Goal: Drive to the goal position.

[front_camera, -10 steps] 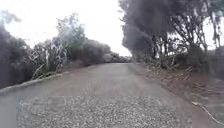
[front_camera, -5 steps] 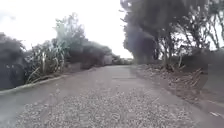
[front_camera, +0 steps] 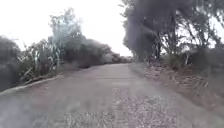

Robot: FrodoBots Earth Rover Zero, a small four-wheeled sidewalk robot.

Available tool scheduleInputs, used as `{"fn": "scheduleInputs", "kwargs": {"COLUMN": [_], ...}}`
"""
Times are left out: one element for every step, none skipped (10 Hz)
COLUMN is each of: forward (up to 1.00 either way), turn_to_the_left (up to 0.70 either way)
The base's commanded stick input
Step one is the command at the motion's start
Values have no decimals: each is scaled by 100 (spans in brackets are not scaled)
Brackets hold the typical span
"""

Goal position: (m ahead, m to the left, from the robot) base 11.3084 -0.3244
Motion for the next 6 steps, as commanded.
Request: {"fn": "scheduleInputs", "kwargs": {"forward": [85, 85, 85, 85, 85, 85], "turn_to_the_left": [0, 0, 0, 0, 0, 1]}}
